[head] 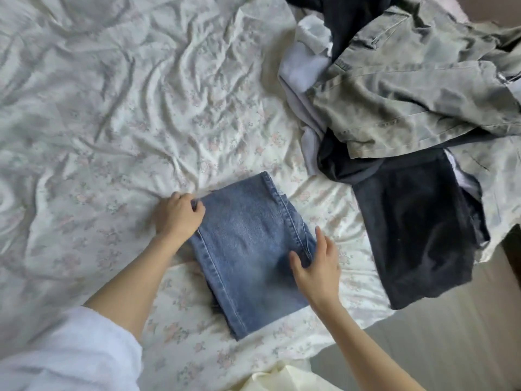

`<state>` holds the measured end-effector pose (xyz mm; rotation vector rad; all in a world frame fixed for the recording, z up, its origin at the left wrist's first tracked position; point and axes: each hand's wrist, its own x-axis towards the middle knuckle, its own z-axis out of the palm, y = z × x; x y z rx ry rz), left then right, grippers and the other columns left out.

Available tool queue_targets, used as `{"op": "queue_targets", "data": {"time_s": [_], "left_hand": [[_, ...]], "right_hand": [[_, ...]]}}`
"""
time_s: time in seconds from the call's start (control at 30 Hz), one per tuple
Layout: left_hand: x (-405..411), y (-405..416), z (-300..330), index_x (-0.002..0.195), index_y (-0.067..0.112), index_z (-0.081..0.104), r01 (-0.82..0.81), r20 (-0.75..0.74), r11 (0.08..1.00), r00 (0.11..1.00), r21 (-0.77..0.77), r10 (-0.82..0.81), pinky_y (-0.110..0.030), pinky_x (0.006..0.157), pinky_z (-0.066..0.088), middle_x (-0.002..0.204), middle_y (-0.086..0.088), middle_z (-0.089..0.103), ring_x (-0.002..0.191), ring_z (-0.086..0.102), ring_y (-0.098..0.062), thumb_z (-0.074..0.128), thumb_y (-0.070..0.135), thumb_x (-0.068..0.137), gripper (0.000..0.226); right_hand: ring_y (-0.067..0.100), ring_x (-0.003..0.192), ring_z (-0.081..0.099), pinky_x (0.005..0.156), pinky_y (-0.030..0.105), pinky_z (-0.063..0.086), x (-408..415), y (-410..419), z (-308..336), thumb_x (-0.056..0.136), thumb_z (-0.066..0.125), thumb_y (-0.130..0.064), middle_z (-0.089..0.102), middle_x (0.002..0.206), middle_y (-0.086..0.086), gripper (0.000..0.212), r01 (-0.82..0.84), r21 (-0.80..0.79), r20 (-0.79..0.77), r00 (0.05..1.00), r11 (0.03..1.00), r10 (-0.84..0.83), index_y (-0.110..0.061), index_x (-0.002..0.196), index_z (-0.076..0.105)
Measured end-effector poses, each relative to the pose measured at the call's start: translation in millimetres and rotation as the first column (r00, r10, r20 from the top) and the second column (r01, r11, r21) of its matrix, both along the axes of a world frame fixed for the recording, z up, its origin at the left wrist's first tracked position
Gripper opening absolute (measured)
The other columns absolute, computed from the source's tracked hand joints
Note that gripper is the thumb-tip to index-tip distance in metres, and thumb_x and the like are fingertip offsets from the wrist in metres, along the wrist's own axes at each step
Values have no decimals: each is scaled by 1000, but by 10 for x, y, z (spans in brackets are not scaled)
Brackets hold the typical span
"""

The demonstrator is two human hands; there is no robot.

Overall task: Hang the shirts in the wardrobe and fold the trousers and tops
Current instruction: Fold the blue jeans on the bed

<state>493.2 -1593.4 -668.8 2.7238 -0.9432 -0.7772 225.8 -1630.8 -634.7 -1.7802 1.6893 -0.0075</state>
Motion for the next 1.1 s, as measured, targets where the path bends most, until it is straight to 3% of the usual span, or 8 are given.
{"op": "queue_targets", "data": {"time_s": [0.1, 0.23, 0.43, 0.6, 0.7, 0.9, 0.97, 1.1], "left_hand": [[7, -126, 116, 76, -4, 61, 70, 30, 994, 997, 89, -73, -37, 72, 47, 99, -25, 58, 93, 57, -39, 51, 17, 87, 26], [143, -207, 161, 55, 6, 39, 12, -69, 972, 998, 233, 4, -26, 47, 31, 61, -10, 53, 58, 50, -27, 50, 37, 92, 49], [332, -111, 186, 102, -1, 57, -146, -403, 950, 880, 277, 253, -29, 76, 45, 99, -8, 55, 97, 57, -29, 57, 47, 85, 51], [260, -119, 339, 53, 20, 31, 149, -288, 949, 955, 277, -66, -23, 49, 22, 49, 6, 30, 47, 35, -15, 51, 41, 86, 44], [230, 72, 334, 50, 21, 30, -13, -248, 993, 968, 116, 42, -24, 49, 19, 46, 5, 28, 45, 30, -15, 50, 36, 87, 45], [55, 274, 363, 73, 7, 52, -865, -499, 499, 412, 48, 762, -28, 53, 30, 78, -13, 50, 64, 43, -21, 49, 22, 91, 23], [118, 267, 402, 91, 2, 59, -763, -196, 585, 640, -275, 743, -32, 65, 36, 92, -15, 57, 81, 51, -26, 42, 16, 94, 22], [-167, 81, 467, 127, 6, 52, 92, 262, 838, 963, -538, 62, -33, 99, 34, 128, -12, 55, 121, 48, -26, 29, 20, 94, 42]], "right_hand": [[26, 128, 36, 104, 43, 27, 536, -377, 94, 88, 55, -44, 46, 134, 7, 65, -102, -80, 107, 988, 992, 110, -14, 141, 33], [28, 112, 49, 97, 41, 34, 1190, -903, 20, 93, 40, -49, 55, 101, 7, 44, -86, 217, 11, 996, 972, 86, -12, 115, 49], [12, 65, 44, 56, 29, 31, 1167, -884, 41, 94, 44, -24, 47, 69, -7, 16, 8, 42, 286, 958, 999, -20, -10, 87, 45], [13, 66, 45, 61, 28, 31, 1075, -746, 113, 96, 44, -21, 46, 67, -11, 15, 66, -69, 331, 943, 995, -40, -8, 88, 48], [26, 76, 51, 64, 30, 30, 1029, -740, 126, 97, 43, -21, 50, 70, -6, 20, 71, -142, 267, 963, 987, -31, -3, 98, 51], [36, 99, 54, 79, 38, 34, 1133, -719, 100, 98, 38, -16, 61, 101, 15, 19, 117, -165, 87, 991, 979, -104, -6, 110, 48], [31, 114, 48, 96, 42, 29, 1143, -706, 113, 92, 42, -6, 56, 117, 12, 28, 73, -352, 37, 997, 933, -64, -8, 119, 48], [27, 130, 43, 110, 58, 18, 1113, -458, -70, 85, 45, -8, 51, 136, 11, 48, -600, -509, -133, 763, 617, 632, -6, 132, 48]]}}
